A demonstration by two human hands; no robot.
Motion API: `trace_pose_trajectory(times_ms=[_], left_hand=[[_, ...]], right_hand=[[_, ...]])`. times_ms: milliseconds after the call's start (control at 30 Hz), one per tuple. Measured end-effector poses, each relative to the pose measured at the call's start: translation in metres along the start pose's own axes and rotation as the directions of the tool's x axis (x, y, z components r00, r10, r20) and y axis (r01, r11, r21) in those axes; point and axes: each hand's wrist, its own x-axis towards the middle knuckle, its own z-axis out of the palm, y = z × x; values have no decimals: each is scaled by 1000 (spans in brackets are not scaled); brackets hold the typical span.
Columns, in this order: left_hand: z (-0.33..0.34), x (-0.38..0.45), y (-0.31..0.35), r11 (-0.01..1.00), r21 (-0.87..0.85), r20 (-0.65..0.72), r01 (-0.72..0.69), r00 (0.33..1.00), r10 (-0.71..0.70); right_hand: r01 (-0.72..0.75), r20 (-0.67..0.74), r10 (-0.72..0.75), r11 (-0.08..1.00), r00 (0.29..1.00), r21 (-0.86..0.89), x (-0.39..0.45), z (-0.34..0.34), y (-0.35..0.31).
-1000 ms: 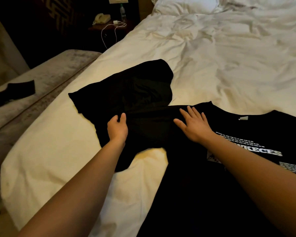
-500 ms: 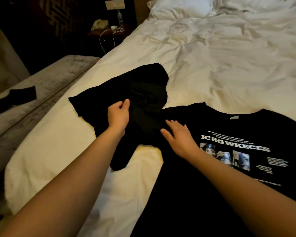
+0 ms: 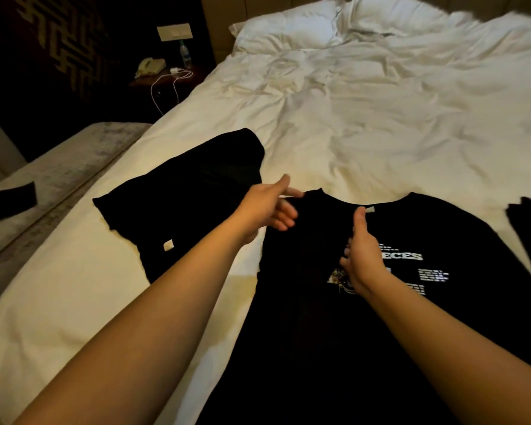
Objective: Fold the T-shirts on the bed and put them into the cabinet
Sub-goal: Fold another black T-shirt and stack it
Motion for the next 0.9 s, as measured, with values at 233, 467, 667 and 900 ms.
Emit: trace_pose_trajectory(times_ms=[233,467,667,900], left_hand=[[-12,36,-83,922,339,-466,188,885,-9],[9,58,-92,888,382,-440,256,896,-68],[27,48,-107,564,819,-329,-105,719,611],[31,52,-119,303,946,65,-119,981,182]], right_hand=[[22,-71,-49,939,996,-344,20,-12,8],[153,-120,-282,778,952,-610,40,-23,6],[422,112,-555,470,824,-776,15,-26,14],[474,461,-275,-19,844,-880,-5,-32,49]])
